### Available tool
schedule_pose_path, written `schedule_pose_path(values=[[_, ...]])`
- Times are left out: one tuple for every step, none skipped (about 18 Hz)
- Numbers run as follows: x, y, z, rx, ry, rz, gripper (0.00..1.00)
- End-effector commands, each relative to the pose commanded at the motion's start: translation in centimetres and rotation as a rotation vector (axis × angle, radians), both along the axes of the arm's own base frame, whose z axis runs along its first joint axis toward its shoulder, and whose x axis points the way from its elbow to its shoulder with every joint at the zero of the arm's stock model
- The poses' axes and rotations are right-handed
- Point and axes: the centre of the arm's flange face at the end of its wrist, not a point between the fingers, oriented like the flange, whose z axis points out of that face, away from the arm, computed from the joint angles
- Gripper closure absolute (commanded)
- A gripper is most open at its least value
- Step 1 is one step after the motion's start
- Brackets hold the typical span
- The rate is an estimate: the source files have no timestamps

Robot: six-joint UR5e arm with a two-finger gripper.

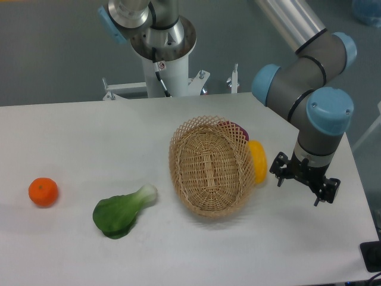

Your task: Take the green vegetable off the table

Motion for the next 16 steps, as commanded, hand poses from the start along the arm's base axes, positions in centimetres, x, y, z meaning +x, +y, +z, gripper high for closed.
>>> schedule_pose_path(values=[[0.1,0.1,0.0,0.000,0.000,-0.001,0.00],[0.1,0.1,-0.1,-0.001,-0.001,-0.002,0.00],[0.1,0.1,-0.1,-0.001,-0.003,-0.002,0.00],[0.1,0.1,-0.1,-0.001,-0.001,-0.002,0.00],[0.1,0.1,-0.1,0.000,0.000,-0.002,0.00],[0.1,0.1,-0.1,-0.001,-0.001,-0.002,0.00],[0.2,0.1,-0.1,-0.001,0.002,-0.003,0.00],[0.2,0.1,0.0,0.000,0.003,-0.003,0.00],[0.2,0.2,-0.1,0.001,0.003,-0.005,0.00],[0.2,0.2,-0.1,0.003,0.000,-0.004,0.00],[0.2,0.0,-0.1,0.005,0.001,-0.002,0.00],[0.3,-0.1,-0.3,0.004,-0.004,0.001,0.00],[0.4,0.1,-0.3,0.004,0.001,-0.004,0.00],[0.4,0.0,-0.2,0.002,0.006,-0.003,0.00],[0.5,0.1,-0.1,0.004,0.006,0.000,0.00],[1.3,0.6,-0.2,0.000,0.001,-0.009,0.00]])
